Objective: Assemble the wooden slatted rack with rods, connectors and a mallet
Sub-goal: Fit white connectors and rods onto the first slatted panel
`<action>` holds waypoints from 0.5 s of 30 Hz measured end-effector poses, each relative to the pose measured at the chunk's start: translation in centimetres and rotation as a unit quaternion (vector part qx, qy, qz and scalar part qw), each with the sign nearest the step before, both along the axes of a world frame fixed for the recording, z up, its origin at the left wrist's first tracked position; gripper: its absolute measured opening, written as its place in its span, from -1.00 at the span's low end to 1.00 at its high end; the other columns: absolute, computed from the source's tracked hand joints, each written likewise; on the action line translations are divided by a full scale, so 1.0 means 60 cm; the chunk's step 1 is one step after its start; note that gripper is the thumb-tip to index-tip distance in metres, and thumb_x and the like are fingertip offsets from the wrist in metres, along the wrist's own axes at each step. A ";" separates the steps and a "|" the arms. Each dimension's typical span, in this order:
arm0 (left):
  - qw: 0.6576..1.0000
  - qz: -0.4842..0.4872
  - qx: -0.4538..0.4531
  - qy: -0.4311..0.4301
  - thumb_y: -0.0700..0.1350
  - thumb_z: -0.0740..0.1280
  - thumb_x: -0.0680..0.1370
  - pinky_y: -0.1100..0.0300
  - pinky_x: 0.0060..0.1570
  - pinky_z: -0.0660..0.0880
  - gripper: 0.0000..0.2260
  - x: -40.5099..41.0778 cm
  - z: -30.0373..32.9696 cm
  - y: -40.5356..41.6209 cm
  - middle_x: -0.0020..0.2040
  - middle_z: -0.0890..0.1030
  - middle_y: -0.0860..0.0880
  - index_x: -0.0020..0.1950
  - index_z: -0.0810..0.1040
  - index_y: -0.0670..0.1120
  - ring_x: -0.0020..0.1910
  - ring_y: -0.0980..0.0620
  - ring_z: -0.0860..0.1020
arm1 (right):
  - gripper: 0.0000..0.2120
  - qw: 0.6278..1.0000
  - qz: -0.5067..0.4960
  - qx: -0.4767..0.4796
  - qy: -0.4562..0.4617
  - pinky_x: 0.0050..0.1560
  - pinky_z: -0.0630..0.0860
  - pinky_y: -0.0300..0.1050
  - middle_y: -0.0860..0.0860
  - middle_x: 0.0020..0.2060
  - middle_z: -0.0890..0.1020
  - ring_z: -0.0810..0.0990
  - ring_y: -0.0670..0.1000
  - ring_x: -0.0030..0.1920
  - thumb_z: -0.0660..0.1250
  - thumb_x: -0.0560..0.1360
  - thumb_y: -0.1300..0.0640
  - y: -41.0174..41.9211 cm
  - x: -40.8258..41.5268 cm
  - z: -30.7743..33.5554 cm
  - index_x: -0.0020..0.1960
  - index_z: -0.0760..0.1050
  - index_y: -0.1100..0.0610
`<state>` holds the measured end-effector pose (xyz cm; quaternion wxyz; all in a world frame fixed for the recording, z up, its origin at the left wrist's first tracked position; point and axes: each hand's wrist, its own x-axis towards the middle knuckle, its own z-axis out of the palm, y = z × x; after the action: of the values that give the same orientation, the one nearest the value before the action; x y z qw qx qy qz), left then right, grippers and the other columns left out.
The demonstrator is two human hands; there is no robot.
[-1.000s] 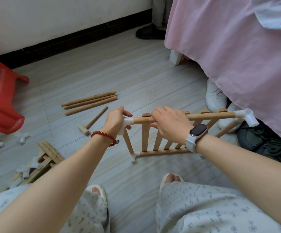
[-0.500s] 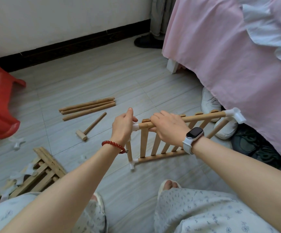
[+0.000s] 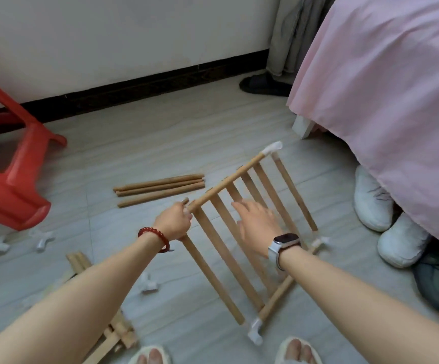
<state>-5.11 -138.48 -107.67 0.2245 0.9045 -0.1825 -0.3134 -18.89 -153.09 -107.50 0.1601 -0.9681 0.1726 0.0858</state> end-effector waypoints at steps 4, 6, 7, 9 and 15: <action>0.985 0.107 -0.039 0.127 -0.16 0.09 0.62 -0.11 -0.09 0.61 -0.82 0.016 -0.101 0.008 -0.27 0.39 -0.09 -0.15 0.36 -0.16 -0.22 -0.12 0.54 | -0.49 0.982 0.055 0.069 0.169 0.36 0.25 0.12 0.08 0.46 0.19 0.19 0.17 0.43 0.10 0.61 0.04 0.036 -0.002 -0.109 0.51 0.06 0.10; 0.980 0.101 -0.033 0.168 -0.17 0.06 0.62 -0.05 -0.16 0.61 -0.84 0.007 -0.153 0.006 -0.25 0.41 -0.11 -0.13 0.32 -0.15 -0.27 -0.10 0.54 | -0.38 0.976 0.050 0.071 0.200 0.39 0.18 0.17 0.08 0.50 0.08 0.08 0.24 0.46 0.13 0.59 -0.05 0.055 -0.001 -0.160 0.54 -0.06 0.07; 0.984 0.077 -0.008 0.161 -0.15 0.05 0.63 0.00 -0.17 0.57 -0.87 0.000 -0.177 0.006 -0.16 0.47 -0.14 -0.06 0.32 -0.16 -0.21 -0.10 0.53 | -0.32 0.975 0.048 0.061 0.207 0.41 0.13 0.20 0.08 0.52 0.01 0.01 0.27 0.47 0.16 0.57 -0.08 0.063 -0.001 -0.182 0.54 -0.11 0.04; 0.992 -0.017 0.095 0.083 -0.13 0.07 0.62 0.04 -0.05 0.47 -0.88 -0.007 -0.225 0.012 0.06 0.52 -0.17 0.04 0.35 -0.14 -0.03 -0.12 0.49 | -0.26 0.974 0.050 0.035 0.217 0.42 0.05 0.27 0.11 0.53 -0.13 -0.08 0.28 0.49 0.20 0.55 -0.11 0.076 -0.006 -0.223 0.54 -0.16 -0.01; 0.948 -0.202 0.246 -0.008 -0.07 0.14 0.59 0.05 0.14 0.38 -0.73 -0.047 -0.305 0.050 0.20 0.44 -0.12 0.23 0.45 -0.13 0.22 -0.13 0.43 | -0.43 0.949 0.156 0.045 0.270 0.40 -0.17 0.35 0.13 0.44 -0.41 -0.28 0.29 0.48 0.10 0.60 0.11 0.102 -0.051 -0.308 0.53 -0.04 -0.15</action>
<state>-7.95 -135.47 -125.97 -0.0747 0.8786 -0.2801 -0.3796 -21.98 -146.95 -125.98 0.1358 -0.9155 0.0522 0.3752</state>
